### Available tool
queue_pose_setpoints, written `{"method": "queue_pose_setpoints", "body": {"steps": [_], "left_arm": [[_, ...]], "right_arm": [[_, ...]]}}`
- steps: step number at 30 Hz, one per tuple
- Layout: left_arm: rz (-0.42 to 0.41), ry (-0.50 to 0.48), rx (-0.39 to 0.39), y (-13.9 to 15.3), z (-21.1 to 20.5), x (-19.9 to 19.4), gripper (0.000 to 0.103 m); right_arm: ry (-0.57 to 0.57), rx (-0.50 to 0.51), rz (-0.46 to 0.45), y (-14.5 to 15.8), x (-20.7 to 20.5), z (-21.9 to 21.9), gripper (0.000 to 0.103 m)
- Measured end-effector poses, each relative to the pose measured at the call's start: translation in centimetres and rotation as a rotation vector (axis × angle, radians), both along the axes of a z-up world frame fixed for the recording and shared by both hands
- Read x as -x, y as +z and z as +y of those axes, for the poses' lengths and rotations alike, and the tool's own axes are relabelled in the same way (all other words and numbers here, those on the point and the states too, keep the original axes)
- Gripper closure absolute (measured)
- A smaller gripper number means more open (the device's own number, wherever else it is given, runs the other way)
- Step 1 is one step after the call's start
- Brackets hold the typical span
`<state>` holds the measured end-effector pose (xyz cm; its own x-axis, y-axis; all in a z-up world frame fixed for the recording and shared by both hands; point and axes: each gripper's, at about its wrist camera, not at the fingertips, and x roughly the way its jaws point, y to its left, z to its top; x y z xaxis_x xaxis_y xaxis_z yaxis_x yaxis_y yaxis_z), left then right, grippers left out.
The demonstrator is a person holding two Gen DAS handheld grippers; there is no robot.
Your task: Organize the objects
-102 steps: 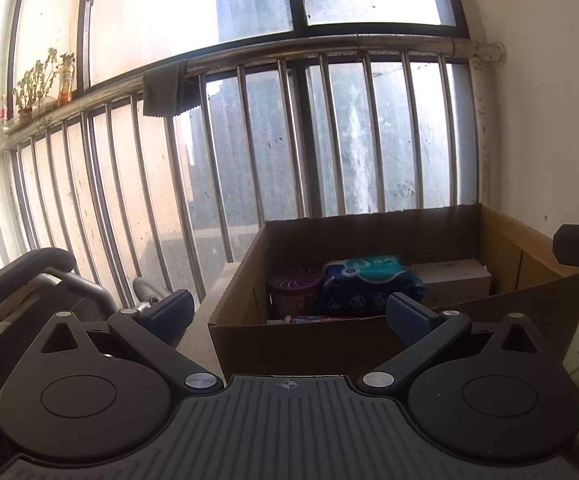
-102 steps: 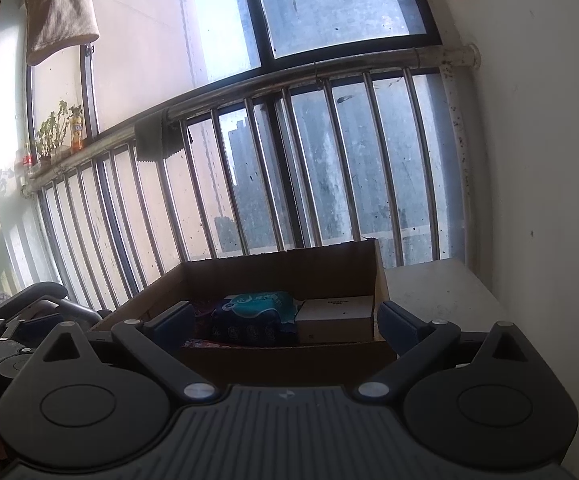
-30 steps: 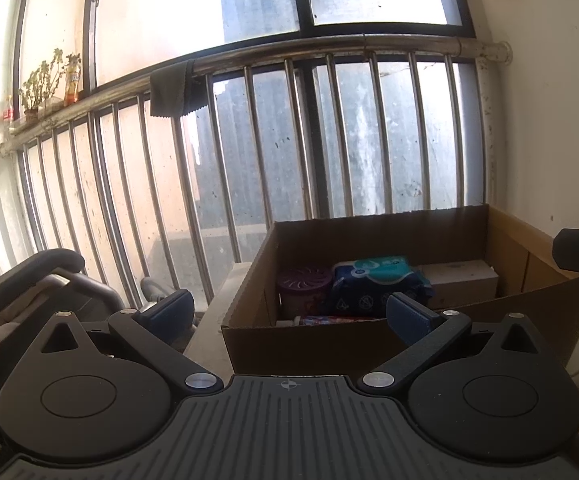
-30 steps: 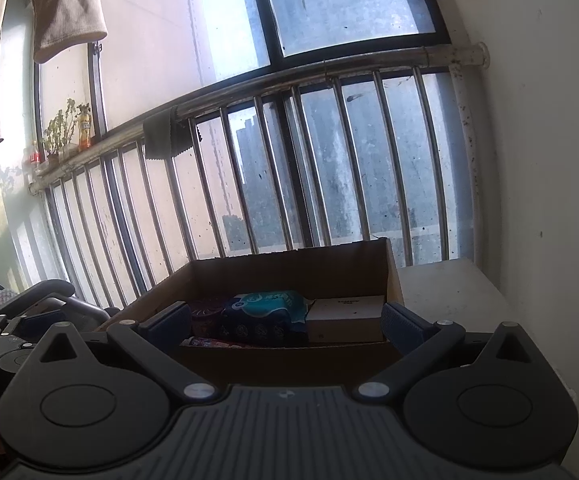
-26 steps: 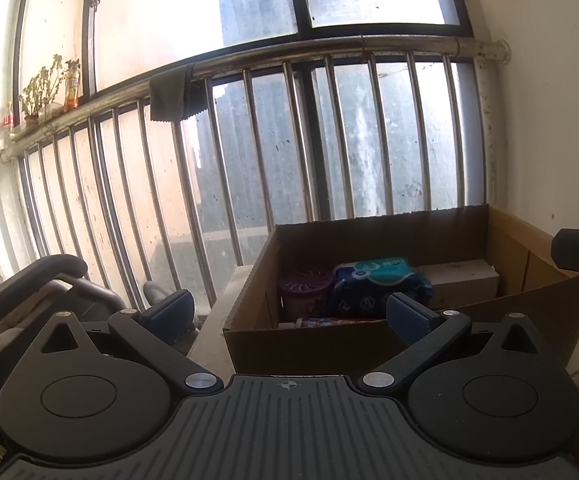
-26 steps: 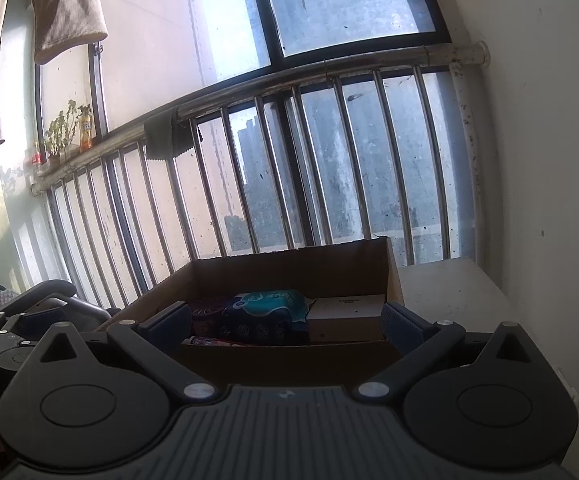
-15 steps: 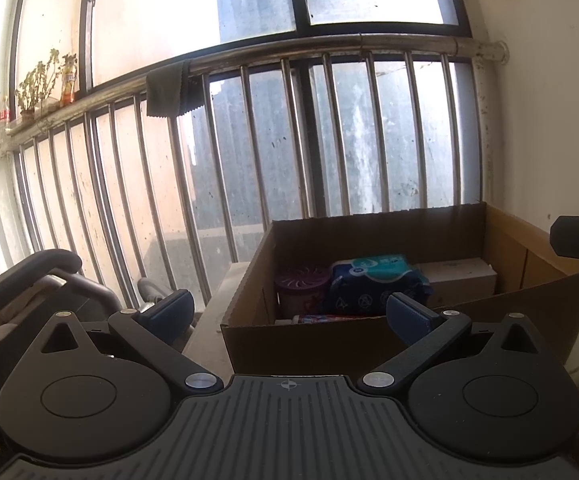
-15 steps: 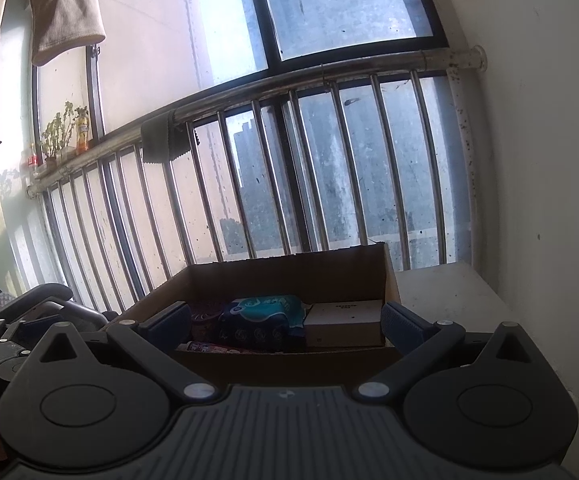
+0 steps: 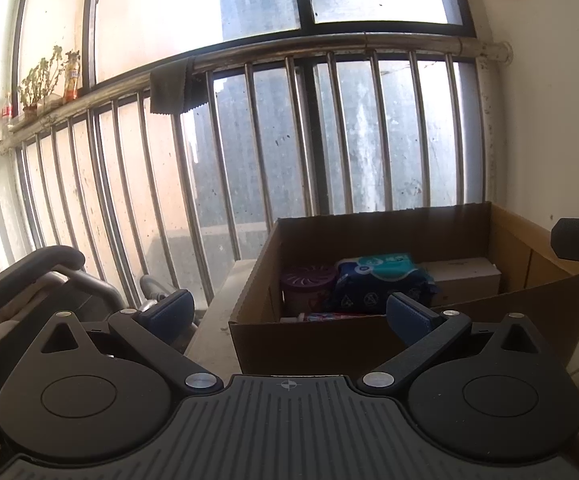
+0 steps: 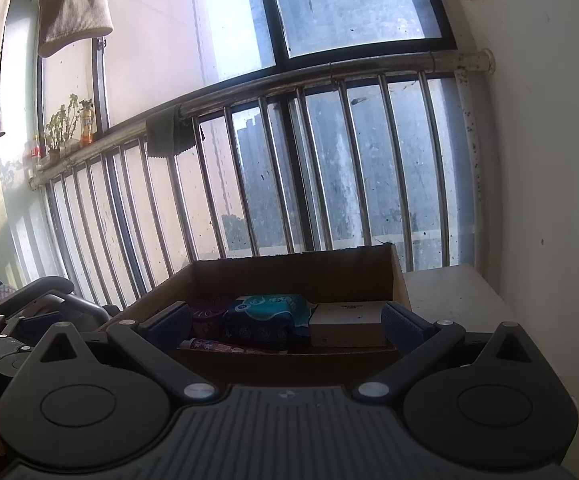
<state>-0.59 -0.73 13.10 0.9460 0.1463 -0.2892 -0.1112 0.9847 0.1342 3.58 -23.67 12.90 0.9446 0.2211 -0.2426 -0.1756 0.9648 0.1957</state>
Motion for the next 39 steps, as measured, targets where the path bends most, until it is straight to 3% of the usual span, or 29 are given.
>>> {"method": "queue_pose_setpoints", "body": {"steps": [39], "left_arm": [[0.025, 0.002, -0.003, -0.5, -0.2, 0.1, 0.000]], "right_arm": [[-0.031, 0.007, 0.017, -0.6, 0.7, -1.1, 0.000]]}}
